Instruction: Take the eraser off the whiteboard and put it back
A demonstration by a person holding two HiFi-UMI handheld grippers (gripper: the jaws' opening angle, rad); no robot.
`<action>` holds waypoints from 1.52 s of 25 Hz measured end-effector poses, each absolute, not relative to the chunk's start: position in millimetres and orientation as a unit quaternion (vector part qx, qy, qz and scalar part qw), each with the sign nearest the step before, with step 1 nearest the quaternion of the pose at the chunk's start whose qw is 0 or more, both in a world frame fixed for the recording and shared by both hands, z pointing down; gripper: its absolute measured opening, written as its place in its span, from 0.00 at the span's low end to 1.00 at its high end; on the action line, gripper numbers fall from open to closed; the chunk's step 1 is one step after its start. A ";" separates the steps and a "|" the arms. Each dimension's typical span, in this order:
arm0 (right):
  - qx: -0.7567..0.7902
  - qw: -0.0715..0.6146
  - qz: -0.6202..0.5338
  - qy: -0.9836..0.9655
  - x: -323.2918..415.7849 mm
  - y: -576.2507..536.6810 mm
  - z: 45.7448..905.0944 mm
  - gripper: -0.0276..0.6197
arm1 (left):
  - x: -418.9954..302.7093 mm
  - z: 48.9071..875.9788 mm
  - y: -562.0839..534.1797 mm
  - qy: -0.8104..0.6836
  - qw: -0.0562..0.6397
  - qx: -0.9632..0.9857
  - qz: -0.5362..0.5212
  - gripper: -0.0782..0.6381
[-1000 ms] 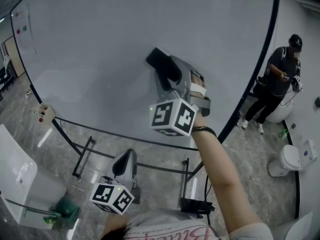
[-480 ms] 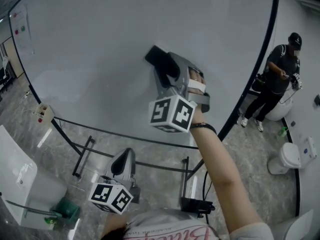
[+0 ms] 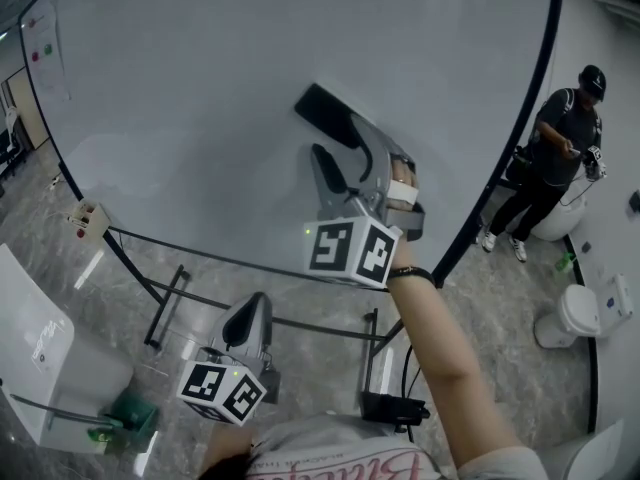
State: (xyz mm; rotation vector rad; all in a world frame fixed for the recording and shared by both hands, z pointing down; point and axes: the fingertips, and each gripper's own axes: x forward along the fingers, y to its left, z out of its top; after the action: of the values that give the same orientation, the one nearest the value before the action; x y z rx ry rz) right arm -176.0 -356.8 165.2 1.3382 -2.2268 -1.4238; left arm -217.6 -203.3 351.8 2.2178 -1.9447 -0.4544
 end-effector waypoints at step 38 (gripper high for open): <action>0.320 0.044 0.031 -0.946 -123.2 -234.6 373.4 0.04 | -193.7 355.4 -201.4 -0.637 0.083 0.752 -0.148 0.11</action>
State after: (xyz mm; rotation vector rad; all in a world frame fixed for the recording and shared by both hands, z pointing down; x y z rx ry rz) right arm -123.2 -234.6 373.4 0.9785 -2.8915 0.0934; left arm -193.7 -201.4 355.4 2.2445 -1.9026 -0.4425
